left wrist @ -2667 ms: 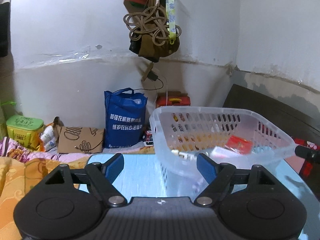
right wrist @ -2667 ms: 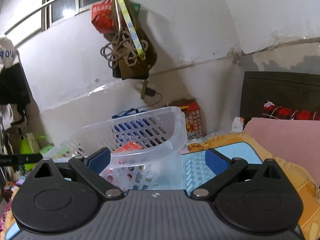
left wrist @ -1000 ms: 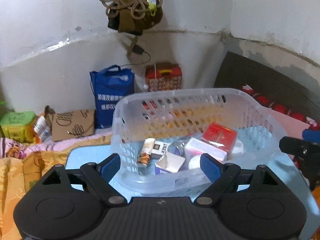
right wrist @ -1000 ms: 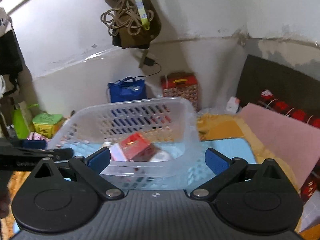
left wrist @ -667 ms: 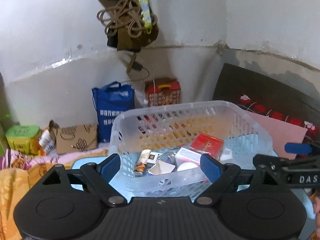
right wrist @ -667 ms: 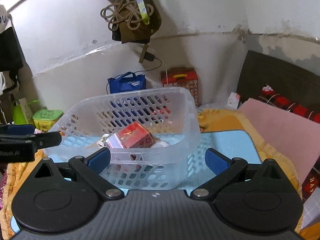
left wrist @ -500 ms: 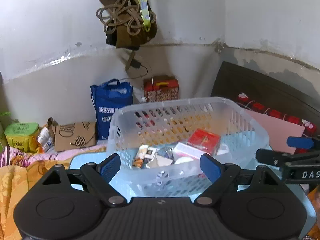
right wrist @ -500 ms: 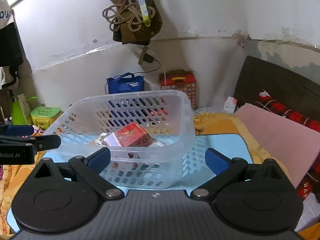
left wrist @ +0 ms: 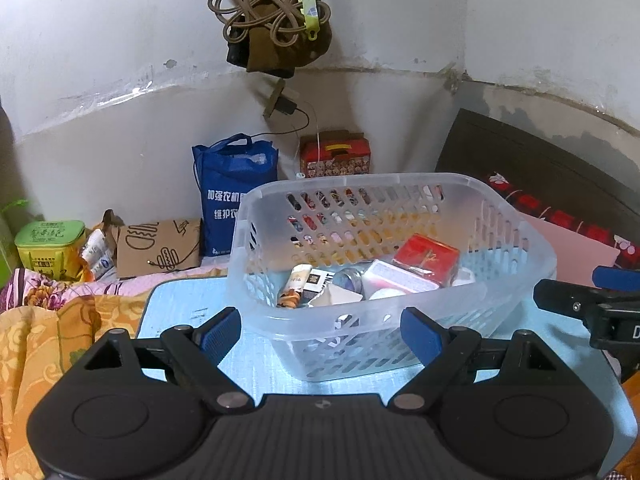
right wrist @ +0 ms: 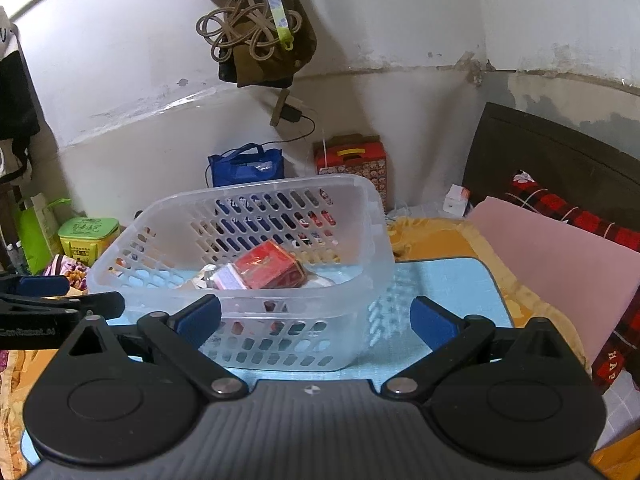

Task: Organize objects

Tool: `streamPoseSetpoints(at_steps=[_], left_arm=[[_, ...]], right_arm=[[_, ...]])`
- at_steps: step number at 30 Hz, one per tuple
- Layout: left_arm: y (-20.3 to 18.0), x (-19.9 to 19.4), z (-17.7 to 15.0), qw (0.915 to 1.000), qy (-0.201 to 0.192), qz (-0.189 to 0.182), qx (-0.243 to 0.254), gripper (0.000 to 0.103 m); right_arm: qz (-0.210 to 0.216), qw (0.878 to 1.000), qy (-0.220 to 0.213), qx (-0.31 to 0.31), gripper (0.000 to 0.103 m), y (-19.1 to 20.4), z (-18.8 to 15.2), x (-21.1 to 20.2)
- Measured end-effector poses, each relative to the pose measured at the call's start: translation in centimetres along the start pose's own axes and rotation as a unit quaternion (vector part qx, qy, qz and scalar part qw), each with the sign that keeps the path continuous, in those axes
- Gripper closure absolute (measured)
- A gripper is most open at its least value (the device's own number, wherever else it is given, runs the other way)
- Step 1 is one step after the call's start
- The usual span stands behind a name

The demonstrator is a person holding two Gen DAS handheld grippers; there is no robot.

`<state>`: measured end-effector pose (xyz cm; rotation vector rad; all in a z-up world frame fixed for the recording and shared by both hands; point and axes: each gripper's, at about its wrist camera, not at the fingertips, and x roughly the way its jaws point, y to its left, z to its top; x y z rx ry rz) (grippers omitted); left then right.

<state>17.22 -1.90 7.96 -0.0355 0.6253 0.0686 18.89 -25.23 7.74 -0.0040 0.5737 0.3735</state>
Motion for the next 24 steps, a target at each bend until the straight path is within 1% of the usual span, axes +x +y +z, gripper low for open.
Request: streamPoseSetpoints(at_steps=[6,17,24], left_arm=[[0.1,-0.1,0.0,1.0000,-0.004,-0.008,-0.003,0.014],[0.1,0.0,0.0,0.9999,-0.010,-0.006,-0.008,0.014],[0.3,-0.1,0.0,0.9998,-0.011,-0.013,-0.009,0.014]], right_arm=[[-0.004,1.000,0.003,-0.003,0.000,0.4,-0.1,0.2],[-0.004,1.000,0.006,0.007,0.000,0.8,-0.1,0.6],[-0.008,1.000,0.004,0.002,0.000,1.2,-0.2,0.6]])
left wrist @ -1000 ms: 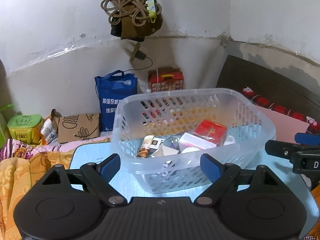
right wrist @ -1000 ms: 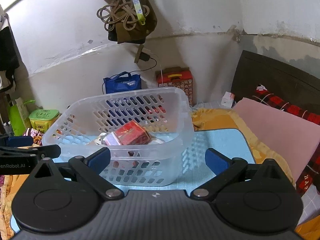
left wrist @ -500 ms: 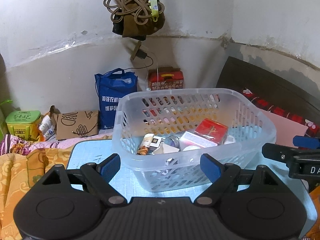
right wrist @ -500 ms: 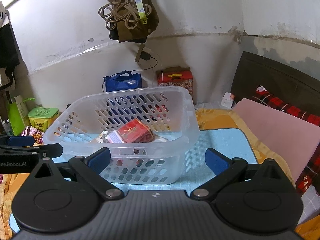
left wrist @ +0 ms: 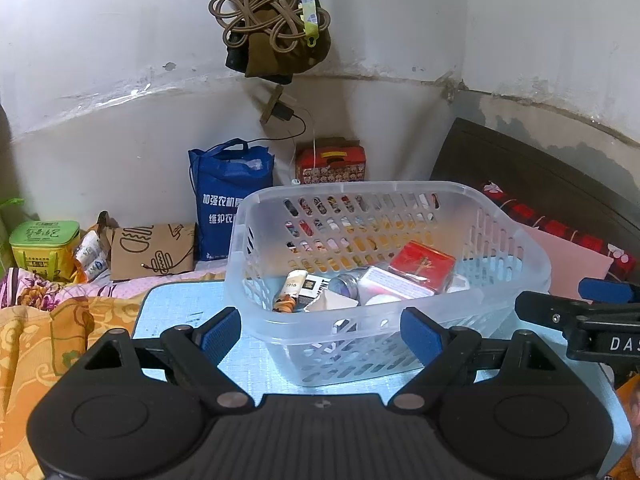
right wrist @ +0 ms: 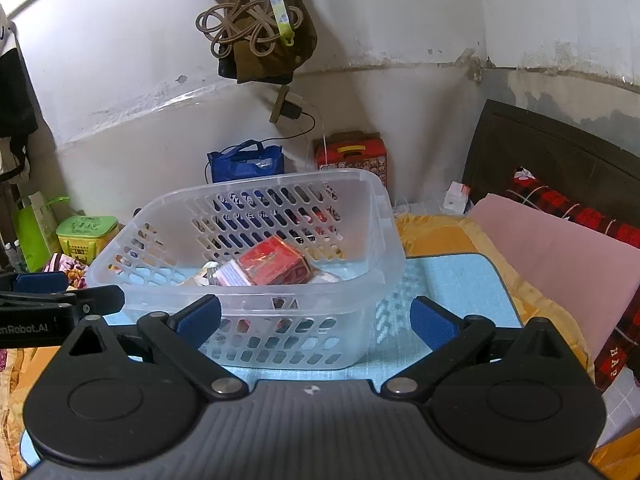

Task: Organize objects

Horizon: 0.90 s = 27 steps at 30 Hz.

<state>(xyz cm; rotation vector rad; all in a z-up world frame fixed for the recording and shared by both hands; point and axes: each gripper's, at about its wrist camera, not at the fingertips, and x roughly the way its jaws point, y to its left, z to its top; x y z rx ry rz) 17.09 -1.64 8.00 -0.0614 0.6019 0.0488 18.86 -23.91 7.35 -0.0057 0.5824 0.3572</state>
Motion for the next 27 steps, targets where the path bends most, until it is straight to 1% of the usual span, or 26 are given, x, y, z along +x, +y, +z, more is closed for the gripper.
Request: streamPoseSetpoints(at_steps=[8,17,27], left_arm=[[0.26,-0.09,-0.05,1.0000,-0.003,-0.001,-0.007,0.014],[0.30,-0.11,-0.07,1.0000,0.000,-0.004,-0.005,0.014],[0.39,0.14,-0.03,1.0000,0.000,-0.004,-0.008,0.013]], right_arm=[[-0.001,1.000,-0.001,-0.009,0.000,0.45,-0.09,0.05],[0.000,1.000,0.002,-0.001,0.000,0.42,-0.13,0.26],[-0.001,1.000,0.004,-0.004,0.000,0.70,-0.28,0.30]])
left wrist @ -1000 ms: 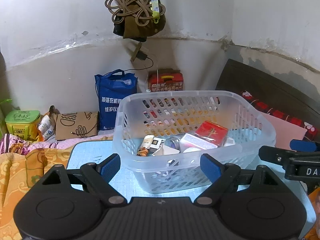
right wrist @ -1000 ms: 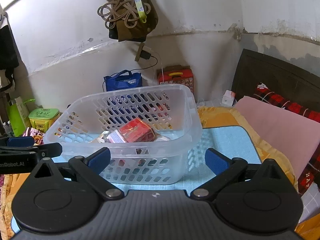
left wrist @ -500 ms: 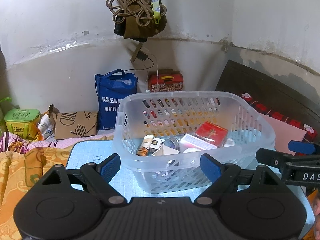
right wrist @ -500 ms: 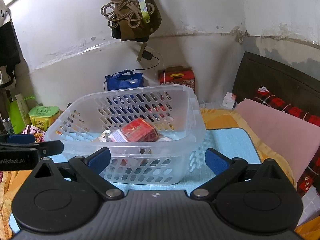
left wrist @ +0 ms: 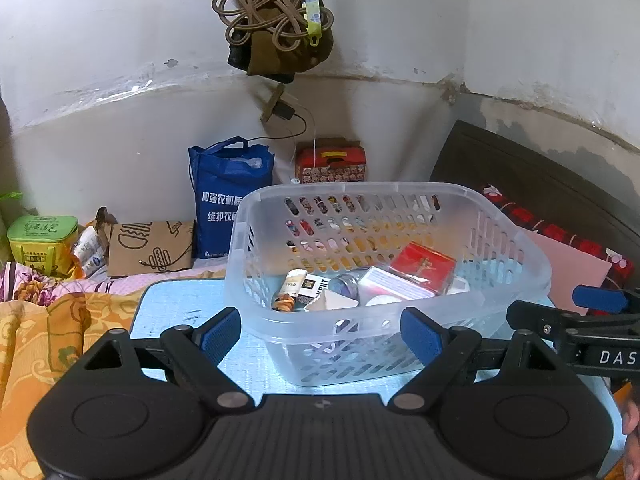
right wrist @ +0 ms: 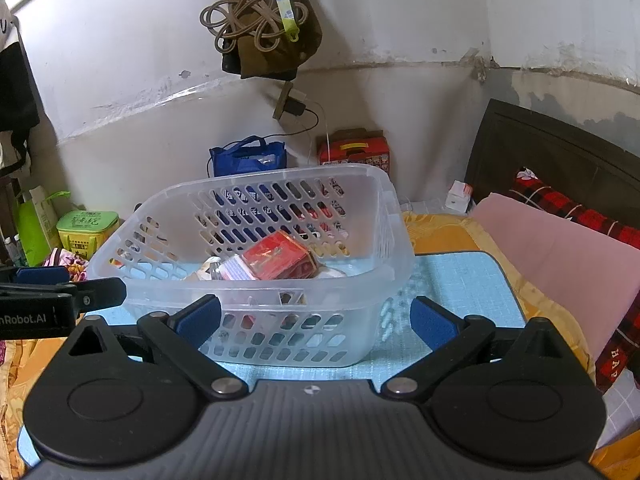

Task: Organize objects

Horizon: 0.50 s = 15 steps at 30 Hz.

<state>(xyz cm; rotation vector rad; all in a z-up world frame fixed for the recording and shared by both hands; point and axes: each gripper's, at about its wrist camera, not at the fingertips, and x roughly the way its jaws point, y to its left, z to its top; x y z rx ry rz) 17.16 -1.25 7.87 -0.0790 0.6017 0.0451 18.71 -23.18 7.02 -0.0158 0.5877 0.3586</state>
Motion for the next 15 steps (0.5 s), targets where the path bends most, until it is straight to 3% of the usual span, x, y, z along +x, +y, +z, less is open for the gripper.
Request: streamPoseSetpoints(at_steps=[15], left_arm=[[-0.09,0.17,-0.03,1.0000,0.002,0.001,0.002,0.013]], right_arm=[[-0.002,1.000,0.000,0.001,0.000,-0.03,0.00,0.08]])
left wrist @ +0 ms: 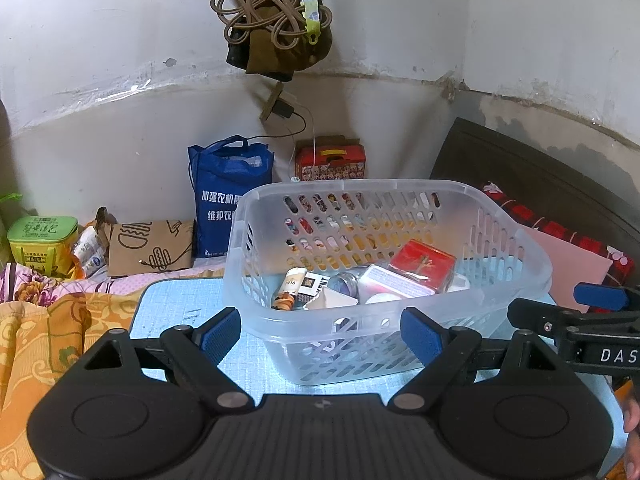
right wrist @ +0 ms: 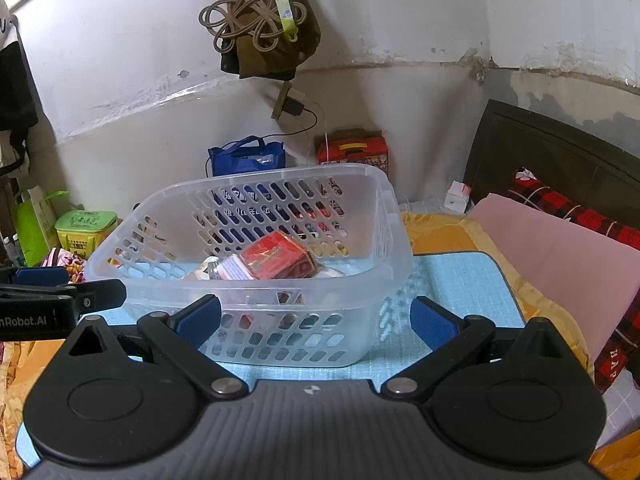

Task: Organize objects

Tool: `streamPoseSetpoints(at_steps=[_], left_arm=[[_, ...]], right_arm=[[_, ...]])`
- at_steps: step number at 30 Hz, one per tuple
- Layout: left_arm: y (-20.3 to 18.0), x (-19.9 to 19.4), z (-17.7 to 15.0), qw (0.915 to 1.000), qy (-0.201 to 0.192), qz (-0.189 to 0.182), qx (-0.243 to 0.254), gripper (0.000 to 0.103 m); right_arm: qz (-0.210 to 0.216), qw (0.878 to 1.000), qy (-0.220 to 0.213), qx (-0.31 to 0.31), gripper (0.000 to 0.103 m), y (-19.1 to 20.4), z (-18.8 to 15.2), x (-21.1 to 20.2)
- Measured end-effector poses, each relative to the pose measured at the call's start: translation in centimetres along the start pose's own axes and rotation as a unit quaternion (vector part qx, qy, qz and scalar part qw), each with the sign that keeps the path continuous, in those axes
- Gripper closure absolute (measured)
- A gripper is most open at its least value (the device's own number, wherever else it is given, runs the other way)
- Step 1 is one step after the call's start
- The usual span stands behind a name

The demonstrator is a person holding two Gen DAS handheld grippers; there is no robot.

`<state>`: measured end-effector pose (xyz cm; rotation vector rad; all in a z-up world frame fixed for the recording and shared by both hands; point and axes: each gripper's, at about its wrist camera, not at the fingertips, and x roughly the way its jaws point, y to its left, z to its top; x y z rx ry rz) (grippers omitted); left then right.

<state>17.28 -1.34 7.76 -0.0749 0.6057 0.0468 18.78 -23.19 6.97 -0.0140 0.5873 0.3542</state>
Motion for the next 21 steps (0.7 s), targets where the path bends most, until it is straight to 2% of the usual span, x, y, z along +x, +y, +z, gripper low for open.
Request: streamPoseSetpoints(at_steps=[15,21], left_arm=[[0.05,0.31,-0.14,1.0000,0.004,0.001,0.003,0.013],[-0.10,-0.02,-0.07,1.0000,-0.006,-0.002,0.004,0.013]], right_arm=[[-0.003,1.000,0.002,-0.002,0.000,0.20,-0.15,0.09],[-0.004,1.000,0.002,-0.001,0.000,0.13,-0.24,0.15]])
